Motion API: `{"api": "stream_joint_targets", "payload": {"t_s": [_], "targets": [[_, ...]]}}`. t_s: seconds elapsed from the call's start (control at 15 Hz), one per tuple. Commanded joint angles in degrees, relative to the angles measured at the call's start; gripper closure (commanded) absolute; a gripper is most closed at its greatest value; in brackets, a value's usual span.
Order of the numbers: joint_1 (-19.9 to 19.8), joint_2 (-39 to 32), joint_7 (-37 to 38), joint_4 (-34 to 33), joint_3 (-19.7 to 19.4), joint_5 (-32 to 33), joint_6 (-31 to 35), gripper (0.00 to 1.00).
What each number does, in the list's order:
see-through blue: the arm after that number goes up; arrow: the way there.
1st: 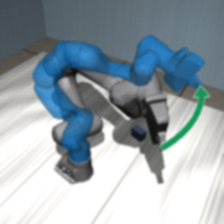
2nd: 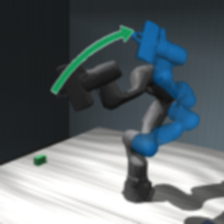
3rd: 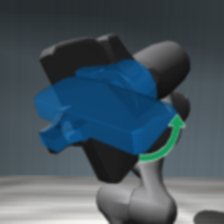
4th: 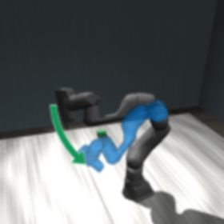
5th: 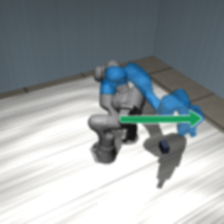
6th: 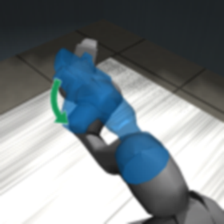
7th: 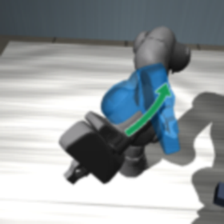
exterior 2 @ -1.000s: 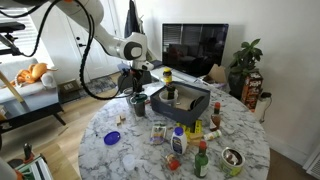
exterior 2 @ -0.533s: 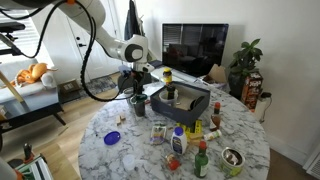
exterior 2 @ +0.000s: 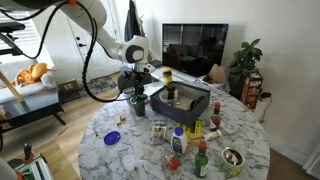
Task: Put the toy car on the table then put the blue lid on the green one
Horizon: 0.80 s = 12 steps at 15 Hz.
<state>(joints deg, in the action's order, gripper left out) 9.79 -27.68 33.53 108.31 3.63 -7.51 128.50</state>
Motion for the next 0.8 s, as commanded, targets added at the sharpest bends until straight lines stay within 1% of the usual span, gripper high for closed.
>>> {"api": "stream_joint_targets", "payload": {"t_s": [0.0, 0.07, 0.2, 0.33, 0.47, 0.67, 0.73], "targets": [[1.1, -0.9, 0.3, -0.2, -1.2, 0.4, 1.9, 0.41], [1.2, -1.0, 0.5, -0.3, -1.4, 0.6, 2.3, 0.42], [1.3, -1.1, 0.6, -0.3, -1.6, 0.7, 2.6, 0.38], [1.3, -1.2, 0.6, -0.4, -1.7, 0.7, 3.0, 0.39], [1.3, -1.3, 0.6, -0.4, -1.8, 0.7, 3.4, 0.42], [1.4, -1.4, 0.5, -0.5, -1.8, 0.6, 3.8, 0.51], [1.4, -1.5, 0.5, -0.5, -1.8, 0.5, 3.9, 0.52]]}}
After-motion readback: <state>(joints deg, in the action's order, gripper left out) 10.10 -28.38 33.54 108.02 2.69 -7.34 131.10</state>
